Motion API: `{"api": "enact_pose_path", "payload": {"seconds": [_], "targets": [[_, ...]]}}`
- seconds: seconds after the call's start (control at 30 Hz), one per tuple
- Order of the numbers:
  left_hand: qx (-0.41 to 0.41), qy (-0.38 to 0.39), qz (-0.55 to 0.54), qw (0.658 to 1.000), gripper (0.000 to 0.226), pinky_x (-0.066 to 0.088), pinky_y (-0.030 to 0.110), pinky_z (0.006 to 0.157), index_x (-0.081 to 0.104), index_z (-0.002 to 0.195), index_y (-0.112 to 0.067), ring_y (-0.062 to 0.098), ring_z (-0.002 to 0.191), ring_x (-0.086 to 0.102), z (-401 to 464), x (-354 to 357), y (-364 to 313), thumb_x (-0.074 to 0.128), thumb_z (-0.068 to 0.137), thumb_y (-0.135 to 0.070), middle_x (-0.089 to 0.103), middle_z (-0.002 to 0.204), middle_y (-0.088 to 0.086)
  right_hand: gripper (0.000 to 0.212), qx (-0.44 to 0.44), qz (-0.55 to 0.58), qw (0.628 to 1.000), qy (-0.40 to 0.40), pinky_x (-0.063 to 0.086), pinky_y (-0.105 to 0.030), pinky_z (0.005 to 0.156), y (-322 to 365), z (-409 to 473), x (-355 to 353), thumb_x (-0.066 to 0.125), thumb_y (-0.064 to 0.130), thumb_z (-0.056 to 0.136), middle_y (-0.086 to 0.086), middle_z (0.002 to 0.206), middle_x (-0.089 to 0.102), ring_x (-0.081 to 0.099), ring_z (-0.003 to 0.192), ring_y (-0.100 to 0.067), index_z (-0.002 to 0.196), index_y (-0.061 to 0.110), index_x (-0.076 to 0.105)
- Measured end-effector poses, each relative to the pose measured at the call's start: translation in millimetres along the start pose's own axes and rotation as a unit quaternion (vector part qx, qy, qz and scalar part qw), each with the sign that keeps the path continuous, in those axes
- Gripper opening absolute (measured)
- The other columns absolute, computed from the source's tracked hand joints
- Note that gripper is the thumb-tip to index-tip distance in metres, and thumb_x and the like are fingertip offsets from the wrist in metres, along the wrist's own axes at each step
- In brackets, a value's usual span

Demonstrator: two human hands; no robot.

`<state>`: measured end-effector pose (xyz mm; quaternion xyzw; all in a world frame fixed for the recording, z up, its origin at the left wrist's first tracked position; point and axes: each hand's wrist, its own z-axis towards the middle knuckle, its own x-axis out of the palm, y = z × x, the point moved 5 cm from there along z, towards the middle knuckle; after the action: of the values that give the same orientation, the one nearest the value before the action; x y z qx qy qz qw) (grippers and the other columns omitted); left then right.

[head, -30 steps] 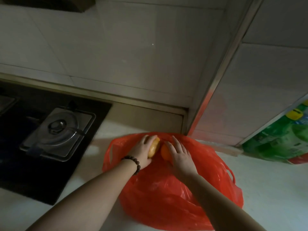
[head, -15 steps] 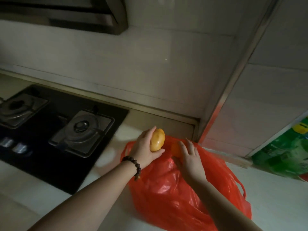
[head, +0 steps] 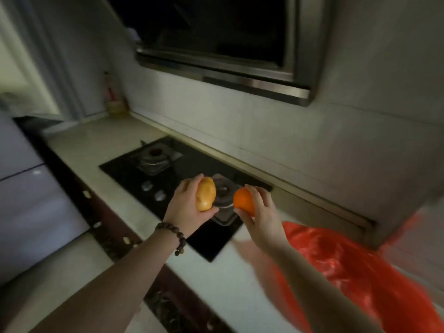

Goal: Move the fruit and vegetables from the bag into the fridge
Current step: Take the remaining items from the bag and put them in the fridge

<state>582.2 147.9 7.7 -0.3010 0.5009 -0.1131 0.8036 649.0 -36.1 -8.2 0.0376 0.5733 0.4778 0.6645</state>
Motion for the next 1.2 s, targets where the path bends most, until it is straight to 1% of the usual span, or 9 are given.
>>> {"api": "enact_pose_path", "payload": {"seconds": [0.1, 0.17, 0.3, 0.37, 0.57, 0.67, 0.77, 1.0, 1.2], "targets": [[-0.042, -0.043, 0.008, 0.998, 0.093, 0.042, 0.033, 0.097, 0.029, 0.142, -0.024, 0.025, 0.121, 0.045, -30, -74, 59, 0.080, 0.066, -0.041, 0.036, 0.137, 0.004, 0.060, -0.025, 0.018, 0.998, 0.047, 0.045, -0.038, 0.097, 78, 4, 55, 0.053, 0.046, 0.090, 0.004, 0.144, 0.025, 0.039, 0.124, -0.023, 0.140, 0.036, 0.022], [-0.076, -0.069, 0.013, 0.995, 0.093, 0.042, 0.033, 0.097, 0.028, 0.143, -0.026, 0.024, 0.121, 0.044, -54, -121, 100, 0.079, 0.067, -0.043, 0.035, 0.137, 0.003, 0.059, -0.057, 0.047, 0.995, 0.070, 0.044, -0.037, 0.098, 129, 4, 91, 0.054, 0.046, 0.090, 0.006, 0.144, 0.025, 0.039, 0.125, -0.022, 0.139, 0.038, 0.023], [-0.139, -0.123, 0.025, 0.982, 0.090, 0.042, 0.035, 0.096, 0.029, 0.141, -0.029, 0.024, 0.121, 0.044, -106, -204, 172, 0.078, 0.068, -0.046, 0.036, 0.138, 0.001, 0.055, -0.119, 0.083, 0.983, 0.113, 0.046, -0.041, 0.096, 223, 3, 155, 0.054, 0.043, 0.091, 0.006, 0.143, 0.024, 0.040, 0.122, -0.024, 0.138, 0.036, 0.027], [-0.167, -0.145, 0.034, 0.975, 0.088, 0.043, 0.035, 0.094, 0.031, 0.140, -0.028, 0.023, 0.119, 0.045, -131, -240, 200, 0.078, 0.067, -0.046, 0.037, 0.137, 0.000, 0.055, -0.153, 0.092, 0.977, 0.120, 0.047, -0.044, 0.094, 267, 4, 183, 0.055, 0.040, 0.090, 0.002, 0.143, 0.026, 0.042, 0.121, -0.026, 0.138, 0.033, 0.030], [-0.245, -0.208, 0.101, 0.941, 0.087, 0.045, 0.041, 0.095, 0.031, 0.140, -0.025, 0.026, 0.119, 0.044, -187, -331, 272, 0.078, 0.068, -0.043, 0.038, 0.138, 0.002, 0.054, -0.234, 0.112, 0.957, 0.126, 0.046, -0.033, 0.086, 378, 10, 250, 0.060, 0.035, 0.089, -0.003, 0.140, 0.033, 0.045, 0.116, -0.026, 0.136, 0.026, 0.037], [-0.281, -0.230, 0.120, 0.924, 0.088, 0.044, 0.042, 0.096, 0.031, 0.141, -0.023, 0.027, 0.121, 0.044, -201, -364, 304, 0.078, 0.069, -0.043, 0.038, 0.138, 0.003, 0.053, -0.273, 0.110, 0.946, 0.139, 0.048, -0.036, 0.086, 422, 20, 281, 0.058, 0.037, 0.090, -0.002, 0.141, 0.031, 0.045, 0.116, -0.025, 0.137, 0.027, 0.035], [-0.297, -0.251, 0.136, 0.911, 0.086, 0.046, 0.044, 0.096, 0.033, 0.139, -0.023, 0.028, 0.119, 0.045, -203, -394, 331, 0.078, 0.069, -0.044, 0.039, 0.138, 0.004, 0.053, -0.304, 0.104, 0.935, 0.150, 0.049, -0.041, 0.088, 460, 36, 312, 0.056, 0.039, 0.089, 0.000, 0.140, 0.030, 0.045, 0.116, -0.025, 0.136, 0.029, 0.034], [-0.303, -0.291, 0.171, 0.891, 0.085, 0.047, 0.048, 0.094, 0.030, 0.138, -0.027, 0.027, 0.118, 0.044, -165, -463, 406, 0.077, 0.069, -0.046, 0.036, 0.137, 0.002, 0.055, -0.357, 0.114, 0.913, 0.161, 0.044, -0.034, 0.088, 537, 104, 394, 0.057, 0.035, 0.090, -0.006, 0.143, 0.030, 0.041, 0.119, -0.028, 0.139, 0.019, 0.036], [-0.300, -0.322, 0.201, 0.875, 0.084, 0.044, 0.045, 0.096, 0.030, 0.139, -0.026, 0.026, 0.120, 0.042, -91, -532, 466, 0.076, 0.071, -0.043, 0.035, 0.138, 0.002, 0.052, -0.385, 0.135, 0.897, 0.171, 0.050, -0.044, 0.087, 596, 197, 458, 0.060, 0.033, 0.089, -0.009, 0.138, 0.033, 0.044, 0.114, -0.032, 0.135, 0.020, 0.039]]}}
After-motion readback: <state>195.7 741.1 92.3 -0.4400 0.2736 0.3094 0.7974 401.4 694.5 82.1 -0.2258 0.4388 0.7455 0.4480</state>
